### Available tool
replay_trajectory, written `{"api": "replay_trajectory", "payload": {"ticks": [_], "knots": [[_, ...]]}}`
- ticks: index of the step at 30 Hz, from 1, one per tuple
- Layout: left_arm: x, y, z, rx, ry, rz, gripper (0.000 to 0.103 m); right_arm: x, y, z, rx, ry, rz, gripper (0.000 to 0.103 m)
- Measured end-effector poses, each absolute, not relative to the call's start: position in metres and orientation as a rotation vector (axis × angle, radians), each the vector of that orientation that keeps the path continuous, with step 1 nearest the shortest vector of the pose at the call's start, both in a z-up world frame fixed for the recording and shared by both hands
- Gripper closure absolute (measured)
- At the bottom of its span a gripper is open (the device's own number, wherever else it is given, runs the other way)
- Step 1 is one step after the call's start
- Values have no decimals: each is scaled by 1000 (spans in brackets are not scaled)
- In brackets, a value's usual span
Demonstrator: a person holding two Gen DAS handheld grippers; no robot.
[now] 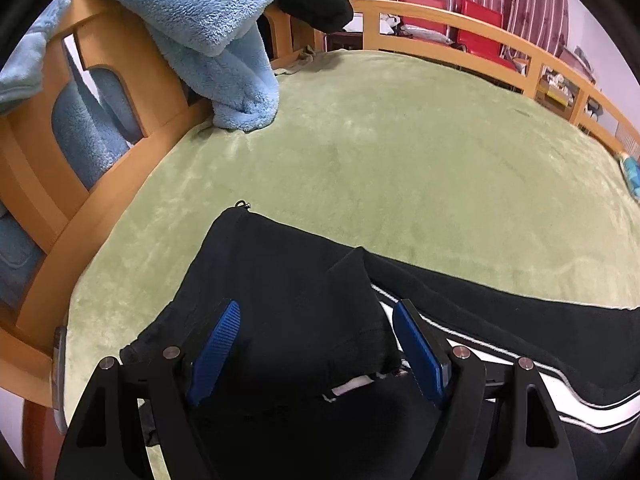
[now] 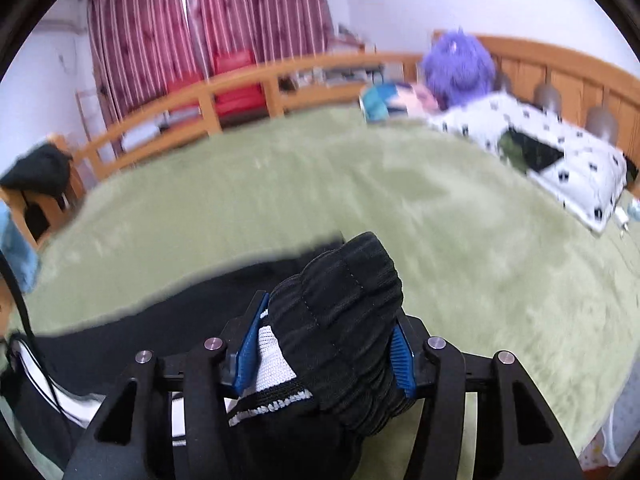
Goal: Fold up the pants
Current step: 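Press the folded sweatpants flat with both tools along the white stripe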
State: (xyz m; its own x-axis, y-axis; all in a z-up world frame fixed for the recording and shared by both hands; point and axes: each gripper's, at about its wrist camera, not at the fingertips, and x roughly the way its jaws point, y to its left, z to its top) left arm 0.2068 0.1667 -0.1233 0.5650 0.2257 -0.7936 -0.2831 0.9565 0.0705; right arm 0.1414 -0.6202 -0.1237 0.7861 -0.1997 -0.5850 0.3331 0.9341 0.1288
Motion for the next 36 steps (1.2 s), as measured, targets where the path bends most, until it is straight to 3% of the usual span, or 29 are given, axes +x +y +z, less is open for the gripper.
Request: {"api": "replay_trajectory", "payload": {"ticks": [8, 11, 14, 17, 23, 27, 31, 32, 34, 36], "knots": [[205, 189, -116, -66, 904, 352, 26, 232, -619, -81, 276, 534, -256, 46], [201, 198, -113, -49, 903, 363, 26, 286, -613, -114, 208, 681, -313, 31], [197, 208, -111, -40, 896, 366, 26, 324, -607, -168, 126, 917, -400, 30], [197, 223, -114, -85, 899, 340, 25, 313, -602, -184, 84, 940, -438, 29], [204, 219, -120, -227, 919, 69, 25, 263, -593, -156, 162, 860, -445, 20], [198, 191, -123, -191, 922, -68, 18, 246, -572, -148, 185, 863, -400, 20], [206, 162, -156, -10, 988, 100, 18, 235, -537, -147, 158, 841, -373, 20], [213, 160, -167, 48, 1009, 179, 20, 234, -530, -148, 161, 846, -361, 20], [216, 167, -168, 23, 983, 149, 82, 231, -514, -153, 164, 860, -334, 20], [217, 187, -150, -55, 905, 163, 83, 229, -497, -160, 148, 888, -318, 20]]}}
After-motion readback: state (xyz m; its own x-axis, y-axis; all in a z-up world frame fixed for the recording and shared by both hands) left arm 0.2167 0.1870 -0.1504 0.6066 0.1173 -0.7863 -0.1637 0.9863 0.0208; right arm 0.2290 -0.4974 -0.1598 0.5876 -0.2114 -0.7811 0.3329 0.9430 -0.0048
